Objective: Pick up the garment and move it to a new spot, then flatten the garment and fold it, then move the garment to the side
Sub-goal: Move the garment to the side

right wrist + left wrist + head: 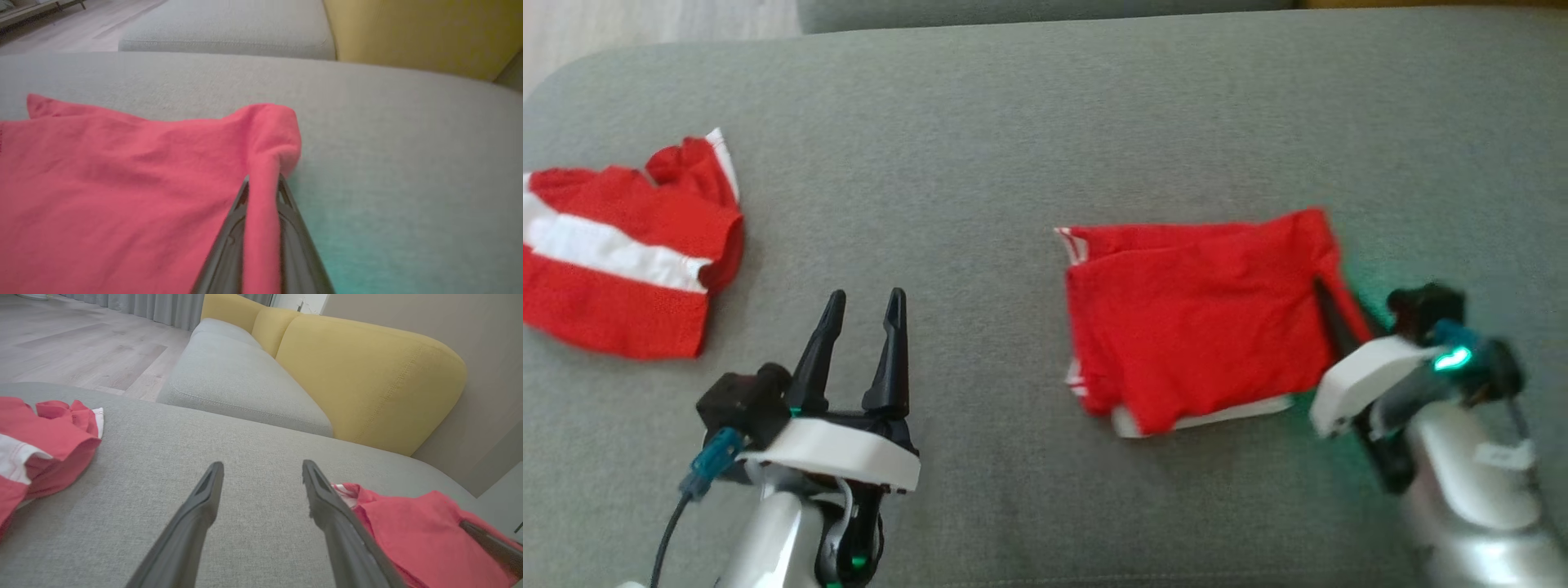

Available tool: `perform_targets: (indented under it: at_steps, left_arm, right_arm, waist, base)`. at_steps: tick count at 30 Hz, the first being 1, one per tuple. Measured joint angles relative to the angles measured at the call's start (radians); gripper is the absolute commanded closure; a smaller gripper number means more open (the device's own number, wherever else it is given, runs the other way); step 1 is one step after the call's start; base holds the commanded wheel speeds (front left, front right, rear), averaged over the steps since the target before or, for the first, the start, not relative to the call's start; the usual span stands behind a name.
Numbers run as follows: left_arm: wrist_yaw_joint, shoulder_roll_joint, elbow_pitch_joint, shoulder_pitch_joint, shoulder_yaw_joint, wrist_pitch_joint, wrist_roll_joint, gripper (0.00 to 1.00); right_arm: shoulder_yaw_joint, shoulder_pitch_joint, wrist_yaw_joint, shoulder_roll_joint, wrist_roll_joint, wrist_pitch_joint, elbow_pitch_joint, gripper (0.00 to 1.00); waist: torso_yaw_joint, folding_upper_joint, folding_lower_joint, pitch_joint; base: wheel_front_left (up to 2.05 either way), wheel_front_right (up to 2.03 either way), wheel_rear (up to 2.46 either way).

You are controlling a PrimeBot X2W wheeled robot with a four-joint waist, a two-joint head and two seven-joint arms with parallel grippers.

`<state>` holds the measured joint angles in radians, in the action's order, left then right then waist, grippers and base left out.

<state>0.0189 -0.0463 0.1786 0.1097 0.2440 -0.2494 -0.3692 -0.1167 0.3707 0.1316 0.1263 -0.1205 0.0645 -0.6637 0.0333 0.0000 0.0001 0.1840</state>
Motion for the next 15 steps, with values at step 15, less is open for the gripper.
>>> perform_targets:
  at_steps: [15]
  left_arm:
    - [0.012, 0.001, -0.032, 0.066, -0.032, 0.0, 0.007, 0.0]
  right_arm:
    - [-0.01, 0.161, 0.0, 0.469, -0.12, -0.075, 0.122, 1.0]
  waist:
    - [-0.09, 0.0, 0.0, 0.086]
  base:
    - [0.0, 0.0, 0.0]
